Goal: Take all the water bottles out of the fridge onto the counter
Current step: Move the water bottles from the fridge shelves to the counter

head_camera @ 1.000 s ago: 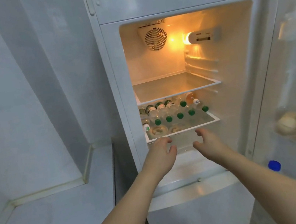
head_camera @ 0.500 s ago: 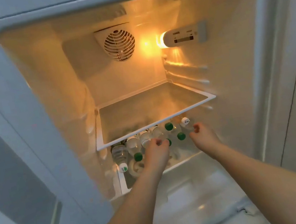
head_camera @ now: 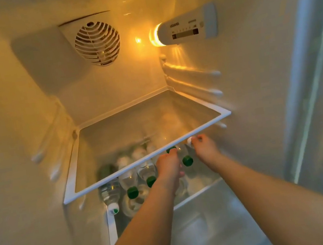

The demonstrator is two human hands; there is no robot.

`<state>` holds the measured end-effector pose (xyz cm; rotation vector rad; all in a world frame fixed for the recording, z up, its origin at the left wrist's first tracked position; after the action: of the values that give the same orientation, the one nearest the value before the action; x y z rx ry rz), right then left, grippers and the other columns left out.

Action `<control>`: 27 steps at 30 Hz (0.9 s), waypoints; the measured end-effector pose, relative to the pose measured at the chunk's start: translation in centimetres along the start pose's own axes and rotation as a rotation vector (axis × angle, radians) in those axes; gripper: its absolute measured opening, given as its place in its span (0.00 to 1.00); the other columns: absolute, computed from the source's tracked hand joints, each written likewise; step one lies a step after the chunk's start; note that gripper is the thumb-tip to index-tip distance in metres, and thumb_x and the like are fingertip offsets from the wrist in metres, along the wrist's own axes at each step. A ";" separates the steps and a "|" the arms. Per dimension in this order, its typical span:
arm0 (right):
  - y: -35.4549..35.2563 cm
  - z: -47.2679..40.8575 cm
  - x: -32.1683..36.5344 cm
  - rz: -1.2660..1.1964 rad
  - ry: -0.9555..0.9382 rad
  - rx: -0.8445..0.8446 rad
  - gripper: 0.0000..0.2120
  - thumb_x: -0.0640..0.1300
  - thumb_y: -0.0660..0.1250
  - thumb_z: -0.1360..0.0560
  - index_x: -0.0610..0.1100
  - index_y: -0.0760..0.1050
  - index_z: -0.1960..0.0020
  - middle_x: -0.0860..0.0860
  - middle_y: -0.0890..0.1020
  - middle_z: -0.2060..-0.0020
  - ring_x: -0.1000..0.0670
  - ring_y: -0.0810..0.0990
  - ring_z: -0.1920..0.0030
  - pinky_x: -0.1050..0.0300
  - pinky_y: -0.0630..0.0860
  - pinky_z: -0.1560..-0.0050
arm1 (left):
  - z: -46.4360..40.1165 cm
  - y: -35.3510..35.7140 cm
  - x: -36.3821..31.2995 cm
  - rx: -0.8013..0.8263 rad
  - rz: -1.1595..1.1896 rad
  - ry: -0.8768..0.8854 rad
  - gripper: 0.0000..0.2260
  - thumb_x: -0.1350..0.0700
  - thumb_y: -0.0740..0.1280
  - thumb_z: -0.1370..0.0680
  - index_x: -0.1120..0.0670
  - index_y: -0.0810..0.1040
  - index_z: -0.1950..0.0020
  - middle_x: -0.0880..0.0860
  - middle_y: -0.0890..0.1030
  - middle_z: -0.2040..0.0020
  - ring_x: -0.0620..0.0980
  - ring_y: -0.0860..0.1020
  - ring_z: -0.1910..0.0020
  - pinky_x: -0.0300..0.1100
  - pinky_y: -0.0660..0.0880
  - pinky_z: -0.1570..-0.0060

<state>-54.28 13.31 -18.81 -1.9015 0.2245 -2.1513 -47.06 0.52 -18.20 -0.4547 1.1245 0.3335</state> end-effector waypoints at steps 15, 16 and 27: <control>0.8 -1.8 -1.3 -0.271 0.094 -0.051 0.13 0.50 0.64 0.23 0.41 0.71 0.47 0.48 0.76 0.59 0.50 0.73 0.61 0.55 0.71 0.62 | -2.0 0.2 -0.4 -0.060 0.106 -0.051 0.11 0.46 0.60 0.21 0.51 0.76 0.47 0.53 0.78 0.55 0.52 0.77 0.66 0.40 0.73 0.69; 0.9 -1.7 -1.9 -0.328 0.111 -0.060 0.13 0.51 0.64 0.22 0.43 0.69 0.44 0.48 0.75 0.58 0.52 0.72 0.62 0.57 0.69 0.65 | -2.0 0.3 -0.2 -0.060 0.106 -0.041 0.12 0.45 0.60 0.22 0.52 0.76 0.48 0.53 0.78 0.56 0.53 0.76 0.66 0.40 0.74 0.68; -0.7 0.7 -3.9 -0.558 0.058 -0.263 0.13 0.56 0.65 0.23 0.49 0.69 0.60 0.51 0.73 0.66 0.51 0.70 0.66 0.52 0.70 0.59 | -0.3 1.4 2.5 -0.145 0.079 -0.012 0.25 0.45 0.67 0.26 0.60 0.72 0.35 0.57 0.78 0.42 0.57 0.77 0.46 0.48 0.75 0.47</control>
<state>-53.22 15.20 -22.18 -2.2573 -0.0229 -2.6419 -47.01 1.66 -20.84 -0.5364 1.1124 0.4885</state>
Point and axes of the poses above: each hand's wrist, its own z-axis away from the middle knuckle, its own y-axis out of the palm, x = y × z, the point moved 6 cm from there along -z, towards the middle knuckle
